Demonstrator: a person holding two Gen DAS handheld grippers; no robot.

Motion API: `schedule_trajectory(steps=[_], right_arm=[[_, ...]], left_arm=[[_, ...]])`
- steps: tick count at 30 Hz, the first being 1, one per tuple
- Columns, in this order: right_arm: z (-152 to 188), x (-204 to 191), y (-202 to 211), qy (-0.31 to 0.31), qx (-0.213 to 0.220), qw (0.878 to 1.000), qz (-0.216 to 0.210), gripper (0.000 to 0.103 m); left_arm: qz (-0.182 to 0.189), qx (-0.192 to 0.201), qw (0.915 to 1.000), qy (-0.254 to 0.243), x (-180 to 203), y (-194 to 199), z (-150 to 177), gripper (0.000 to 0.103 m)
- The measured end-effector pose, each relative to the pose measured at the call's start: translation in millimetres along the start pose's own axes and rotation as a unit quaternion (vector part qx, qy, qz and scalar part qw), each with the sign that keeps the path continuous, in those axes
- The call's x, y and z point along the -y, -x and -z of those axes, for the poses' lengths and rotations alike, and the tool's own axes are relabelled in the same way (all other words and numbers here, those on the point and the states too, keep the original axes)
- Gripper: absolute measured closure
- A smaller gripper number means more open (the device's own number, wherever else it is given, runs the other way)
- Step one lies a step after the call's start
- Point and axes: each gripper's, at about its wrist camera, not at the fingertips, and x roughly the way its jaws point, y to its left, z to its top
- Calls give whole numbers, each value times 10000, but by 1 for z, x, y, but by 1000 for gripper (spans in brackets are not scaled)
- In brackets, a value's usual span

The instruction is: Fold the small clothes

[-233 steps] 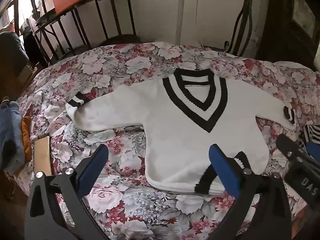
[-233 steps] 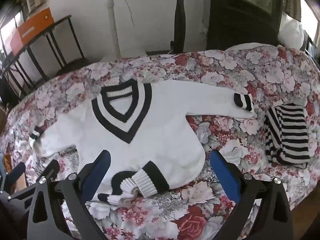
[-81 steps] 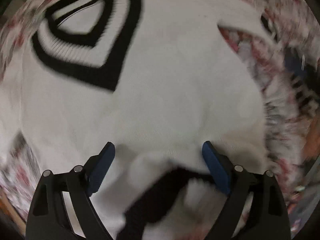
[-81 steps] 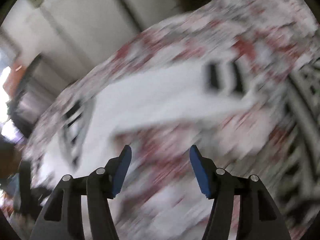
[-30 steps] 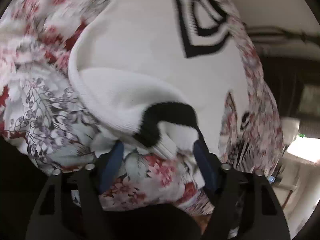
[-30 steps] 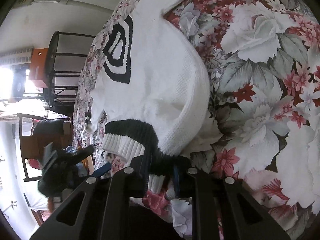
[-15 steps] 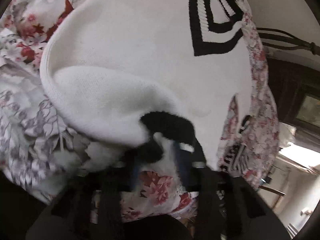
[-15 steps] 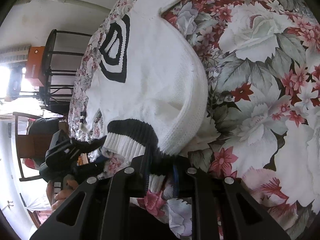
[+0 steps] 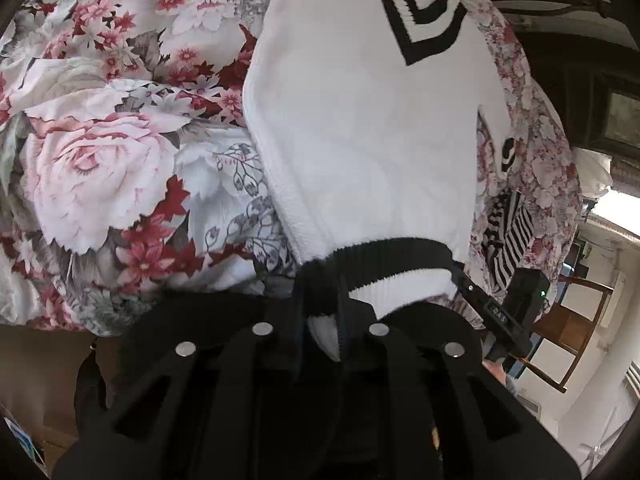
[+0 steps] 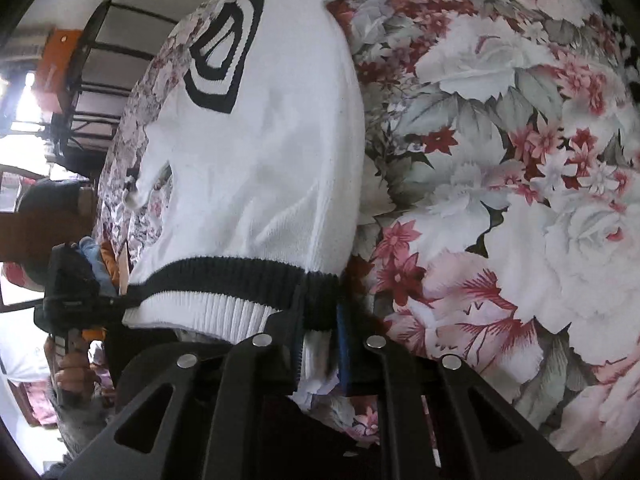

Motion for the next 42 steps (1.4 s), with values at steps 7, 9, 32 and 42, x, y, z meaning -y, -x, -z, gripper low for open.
schedule_trajectory(steps=[7,9,32,42], right_arm=[[2,-44,47,925,780,9901,716,78],[-6,-60,43,1054,823,9896,534,73],[-151,59,64,-1156,2385,9638,286,44],[-190,114,82,-1062,2944,9369,1560,46]], left_arm=[[-1472,1282,9765,-919,40,55,5,35],[-1352,1281,9768,-1055,51,49,-3,32],[-1981,2079,9511,-1133,175,-68,-120,14],[-2787,1377,9439,-1118,183,-131,-167,8]])
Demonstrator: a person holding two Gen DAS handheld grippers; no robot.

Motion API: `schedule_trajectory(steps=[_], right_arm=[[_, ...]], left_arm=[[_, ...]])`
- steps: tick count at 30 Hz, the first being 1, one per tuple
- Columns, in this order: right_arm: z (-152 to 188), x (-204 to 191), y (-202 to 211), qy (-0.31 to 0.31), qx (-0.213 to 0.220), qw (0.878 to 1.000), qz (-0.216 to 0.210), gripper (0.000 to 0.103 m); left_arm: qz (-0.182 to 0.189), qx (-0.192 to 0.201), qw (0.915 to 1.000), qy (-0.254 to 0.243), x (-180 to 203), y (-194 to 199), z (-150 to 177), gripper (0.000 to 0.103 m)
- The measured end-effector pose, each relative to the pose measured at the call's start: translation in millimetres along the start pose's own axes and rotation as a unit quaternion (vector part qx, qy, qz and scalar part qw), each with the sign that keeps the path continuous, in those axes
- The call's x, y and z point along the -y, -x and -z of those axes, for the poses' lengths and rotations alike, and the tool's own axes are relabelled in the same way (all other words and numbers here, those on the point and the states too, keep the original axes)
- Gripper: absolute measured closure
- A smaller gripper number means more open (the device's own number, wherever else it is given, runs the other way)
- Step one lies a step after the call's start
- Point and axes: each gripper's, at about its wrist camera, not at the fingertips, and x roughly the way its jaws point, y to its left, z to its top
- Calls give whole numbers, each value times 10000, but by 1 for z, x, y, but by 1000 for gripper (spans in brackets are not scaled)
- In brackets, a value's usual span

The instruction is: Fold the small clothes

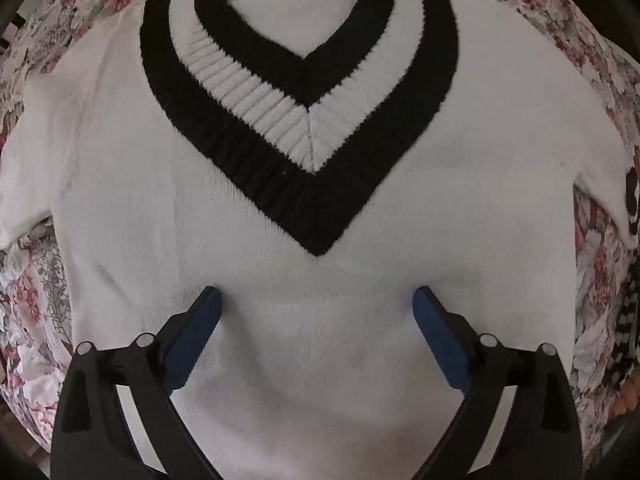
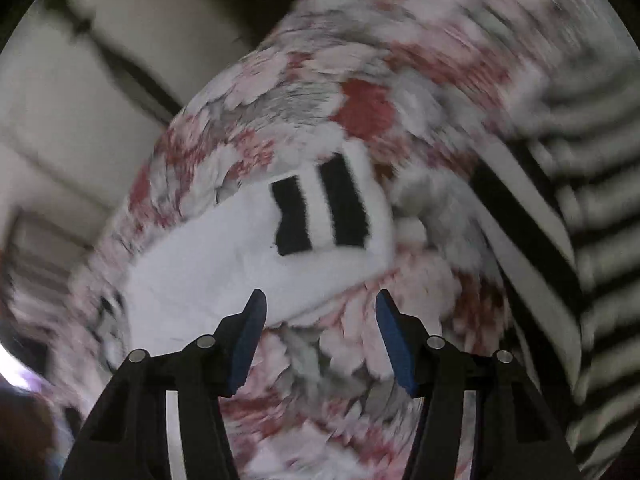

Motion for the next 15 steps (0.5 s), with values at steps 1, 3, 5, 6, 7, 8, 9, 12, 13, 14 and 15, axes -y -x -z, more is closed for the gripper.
schedule_trajectory(steps=[1,3,5,6,7,8,9,12,13,14,15], right_arm=[[1,-16,-4,457,92,9985,303,46],[0,-43,-15,1326,305,9864,926,46],[-4,-46,-32,1659,212,9784,1213,48],[-7,-43,-42,1709,179,9754,1380,50],[-8,-39,-42,1712,231,9742,1451,51],[-11,-37,-44,1710,345,9730,1510,56],[-14,-35,-44,1688,430,9728,1528,70],[-20,-26,-42,1435,525,9784,1395,86],[-23,-20,-34,1234,597,9830,1224,88],[-23,-17,-28,1087,652,9856,1118,89],[-22,-14,-23,939,695,9880,1009,89]], left_arm=[[34,-35,10000,28,-2,0,-2,7],[82,-63,9999,51,-4,1,-5,7],[88,-72,9999,57,-5,2,-7,7],[77,-67,9999,42,-5,3,-8,7],[65,-64,10000,28,-4,4,-9,7],[58,-61,10000,20,-3,4,-10,7],[63,-66,10000,23,-3,5,-11,7],[91,-85,9999,62,14,1,-20,7],[95,-84,9999,65,22,1,-20,7],[100,-81,9999,64,22,2,-22,7],[103,-70,9999,59,21,3,-21,7]])
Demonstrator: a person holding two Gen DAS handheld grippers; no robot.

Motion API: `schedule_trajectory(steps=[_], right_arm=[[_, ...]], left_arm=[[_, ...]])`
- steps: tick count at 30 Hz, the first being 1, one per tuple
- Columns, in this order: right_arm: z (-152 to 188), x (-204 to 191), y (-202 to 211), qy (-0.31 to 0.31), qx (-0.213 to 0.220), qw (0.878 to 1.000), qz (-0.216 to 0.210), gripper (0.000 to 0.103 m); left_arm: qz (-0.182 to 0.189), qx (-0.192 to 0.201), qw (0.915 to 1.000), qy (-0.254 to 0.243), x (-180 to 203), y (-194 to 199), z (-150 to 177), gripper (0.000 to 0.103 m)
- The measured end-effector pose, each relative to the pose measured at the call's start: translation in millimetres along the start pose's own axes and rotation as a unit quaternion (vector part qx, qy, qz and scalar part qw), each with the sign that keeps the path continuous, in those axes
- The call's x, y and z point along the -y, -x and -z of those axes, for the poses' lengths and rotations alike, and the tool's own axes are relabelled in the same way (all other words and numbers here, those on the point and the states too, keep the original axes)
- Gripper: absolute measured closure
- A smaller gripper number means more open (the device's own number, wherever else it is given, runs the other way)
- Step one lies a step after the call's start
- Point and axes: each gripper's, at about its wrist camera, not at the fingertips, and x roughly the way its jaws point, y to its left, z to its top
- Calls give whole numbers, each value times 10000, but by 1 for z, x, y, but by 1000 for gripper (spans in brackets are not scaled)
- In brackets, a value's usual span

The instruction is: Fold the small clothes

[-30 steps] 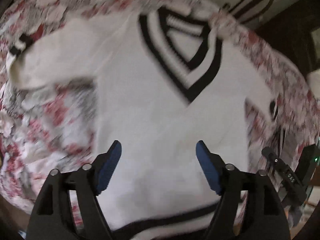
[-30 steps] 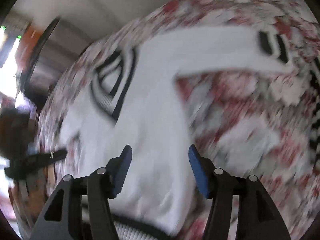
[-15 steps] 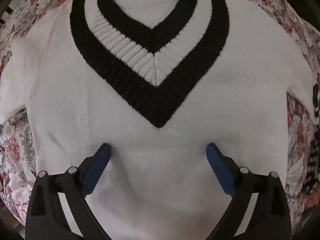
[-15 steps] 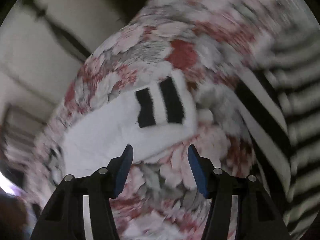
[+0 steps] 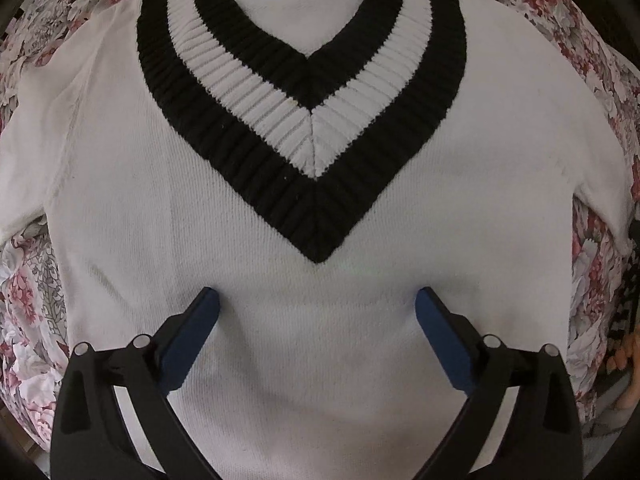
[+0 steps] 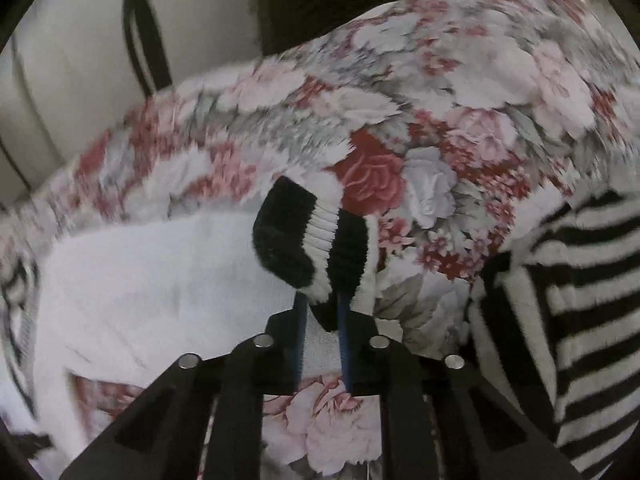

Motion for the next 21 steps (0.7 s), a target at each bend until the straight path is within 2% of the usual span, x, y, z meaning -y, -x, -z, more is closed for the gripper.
schedule_trajectory(steps=[3,6,9,12,16,18,21], right_arm=[[-1,18,22,-1008,92,9919,-771,90],[5,13,42,-1633,205,9782,-1266,90],[12,-18,54,-2118,232,9616,-1730,92],[25,-67,60,-2588,13,9403,-2208,92],[34,-127,59,-2744,-243,9283,-2497,93],[43,-158,63,-2615,-314,9295,-2584,93],[57,-209,60,-2443,-527,9262,-2822,93]], left_arm=[[11,137,9999,-33,0,8,-5,7],[23,334,9994,-90,2,22,-13,7],[69,644,9978,-160,5,41,-24,7],[-52,1051,9940,-299,9,60,-40,7],[-334,1320,9900,-380,8,68,-60,7],[-236,1180,9926,-185,-3,63,-72,7],[106,849,9961,211,-19,54,-89,7]])
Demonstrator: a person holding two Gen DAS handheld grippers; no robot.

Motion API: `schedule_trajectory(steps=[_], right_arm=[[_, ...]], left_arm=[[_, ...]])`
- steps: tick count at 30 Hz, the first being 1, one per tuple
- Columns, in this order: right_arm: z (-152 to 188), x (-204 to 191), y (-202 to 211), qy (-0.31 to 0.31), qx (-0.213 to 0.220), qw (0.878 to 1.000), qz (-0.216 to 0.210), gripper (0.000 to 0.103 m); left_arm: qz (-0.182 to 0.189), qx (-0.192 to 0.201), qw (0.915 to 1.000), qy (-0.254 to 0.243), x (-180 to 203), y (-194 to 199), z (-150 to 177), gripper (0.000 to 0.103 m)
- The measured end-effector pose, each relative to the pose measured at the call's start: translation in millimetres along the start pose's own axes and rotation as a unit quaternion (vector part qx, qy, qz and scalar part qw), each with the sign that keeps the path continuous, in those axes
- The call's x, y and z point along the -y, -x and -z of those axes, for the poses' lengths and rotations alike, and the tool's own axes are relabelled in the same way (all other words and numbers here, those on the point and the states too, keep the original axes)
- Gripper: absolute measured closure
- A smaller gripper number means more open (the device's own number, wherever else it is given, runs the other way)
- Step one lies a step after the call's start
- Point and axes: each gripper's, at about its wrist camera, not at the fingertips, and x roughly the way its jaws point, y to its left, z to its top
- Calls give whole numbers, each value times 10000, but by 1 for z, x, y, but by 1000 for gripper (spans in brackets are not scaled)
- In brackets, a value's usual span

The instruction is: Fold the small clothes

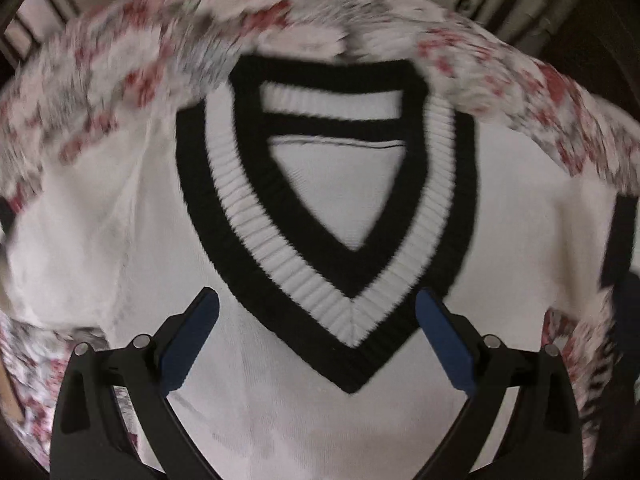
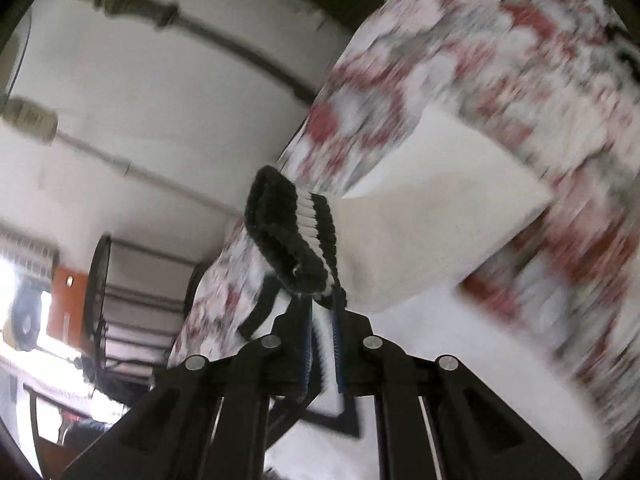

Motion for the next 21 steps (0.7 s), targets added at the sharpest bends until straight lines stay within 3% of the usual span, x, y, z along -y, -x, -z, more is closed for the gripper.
schedule_trajectory(steps=[5,11,16,19,21], right_arm=[[31,-35,-32,505,-374,9979,-149,93],[56,-59,-58,912,-750,9923,-386,93],[68,-69,-66,1102,-1010,9875,-500,93],[74,-77,-67,1198,-1119,9845,-622,93],[77,-84,-69,1268,-1191,9821,-728,93]], left_arm=[[-124,12,9993,351,-34,-1,-13,7],[-400,90,9986,340,-67,-5,-23,7],[-263,-46,9977,630,-78,-14,-40,7],[-303,19,9977,605,-76,-11,-43,7],[-415,121,9976,550,-90,3,-25,7]])
